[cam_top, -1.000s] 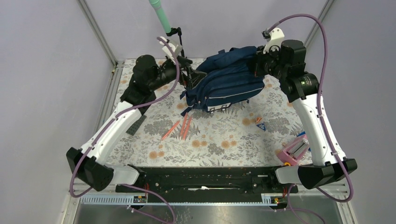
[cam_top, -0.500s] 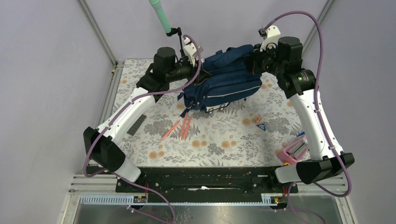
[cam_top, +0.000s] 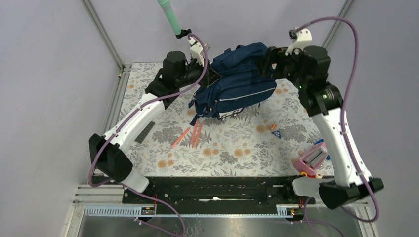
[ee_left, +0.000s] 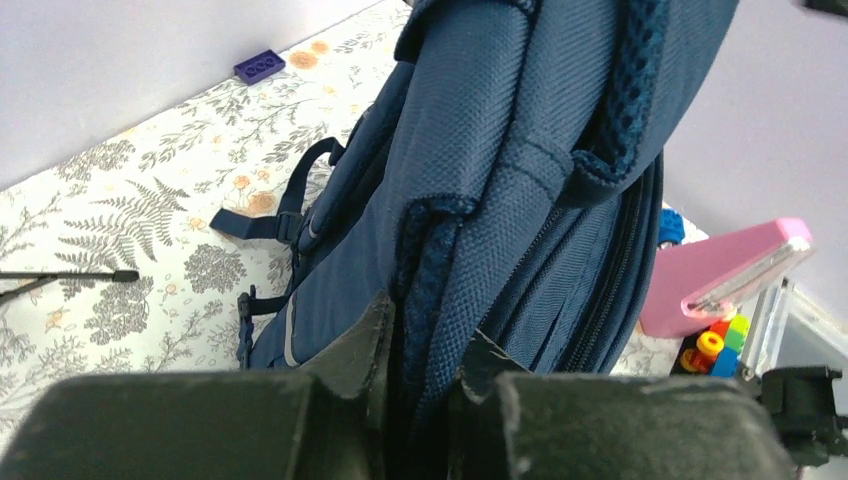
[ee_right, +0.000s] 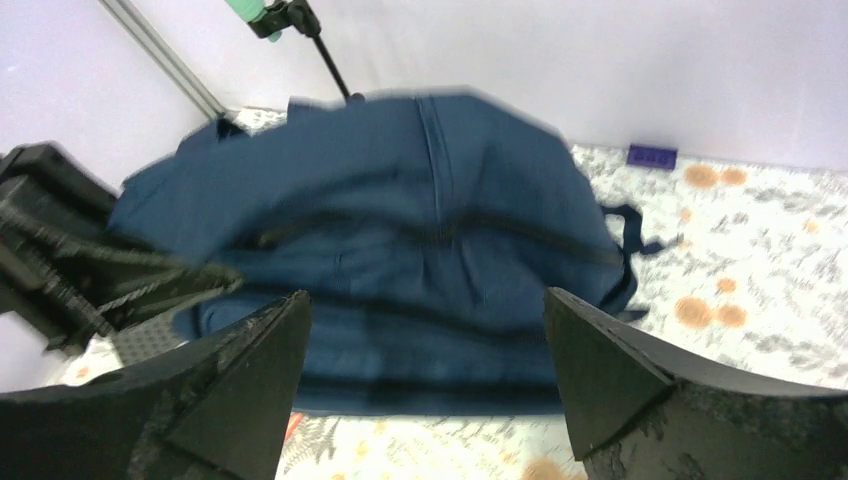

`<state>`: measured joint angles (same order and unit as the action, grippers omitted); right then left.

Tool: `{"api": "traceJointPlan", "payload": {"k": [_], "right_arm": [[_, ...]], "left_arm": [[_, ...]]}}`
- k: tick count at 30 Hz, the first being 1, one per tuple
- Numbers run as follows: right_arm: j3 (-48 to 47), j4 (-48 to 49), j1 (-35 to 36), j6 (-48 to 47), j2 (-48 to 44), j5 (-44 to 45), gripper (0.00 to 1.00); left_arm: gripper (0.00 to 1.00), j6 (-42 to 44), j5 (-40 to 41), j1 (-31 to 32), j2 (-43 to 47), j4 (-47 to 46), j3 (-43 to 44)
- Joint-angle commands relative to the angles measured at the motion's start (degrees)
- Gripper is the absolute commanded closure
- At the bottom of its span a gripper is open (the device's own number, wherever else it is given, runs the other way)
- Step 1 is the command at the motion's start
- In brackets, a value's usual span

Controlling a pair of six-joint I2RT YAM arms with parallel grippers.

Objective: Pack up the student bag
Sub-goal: Zip the student bag at the center of the board, then unzip the student bag at the center of the board.

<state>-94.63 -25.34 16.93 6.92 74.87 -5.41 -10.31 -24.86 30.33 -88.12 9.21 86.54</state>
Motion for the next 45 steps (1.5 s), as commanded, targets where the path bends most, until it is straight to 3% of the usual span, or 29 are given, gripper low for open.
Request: {"api": "traceJointPlan", "payload": {"k": [1, 11, 23, 32, 40, 45], "right_arm": [[8.2, 4.8, 0.5, 10.2, -9.4, -1.1, 0.06], [19.0, 4.3, 9.7, 17.3, -14.6, -5.3, 0.09], [26.5, 20.9, 31.4, 20.8, -10.1, 13.9, 0.20], [28.6, 32.4, 32.2, 25.9, 0.5, 21.7, 0.44], [33.7, 40.0, 32.2, 31.2, 3.0, 29.3, 0.45], [35.2, 43.6, 32.1, 32.5, 4.7, 29.7, 0.44]], "left_arm": [[1.00, -9.9, 6.0, -2.9, 1.9, -7.3, 1.8], [1.00, -20.6, 4.4, -7.2, 1.3, -16.8, 0.6], [1.00, -22.5, 3.0, -7.5, 0.2, -18.4, 1.0], [1.00, -21.6, 3.0, -7.9, 0.4, -17.6, 1.6], [1.00, -21.8, 2.2, -8.1, 0.3, -17.3, 2.2], [1.00, -22.0, 1.8, -8.2, 0.1, -17.4, 2.2]]}}
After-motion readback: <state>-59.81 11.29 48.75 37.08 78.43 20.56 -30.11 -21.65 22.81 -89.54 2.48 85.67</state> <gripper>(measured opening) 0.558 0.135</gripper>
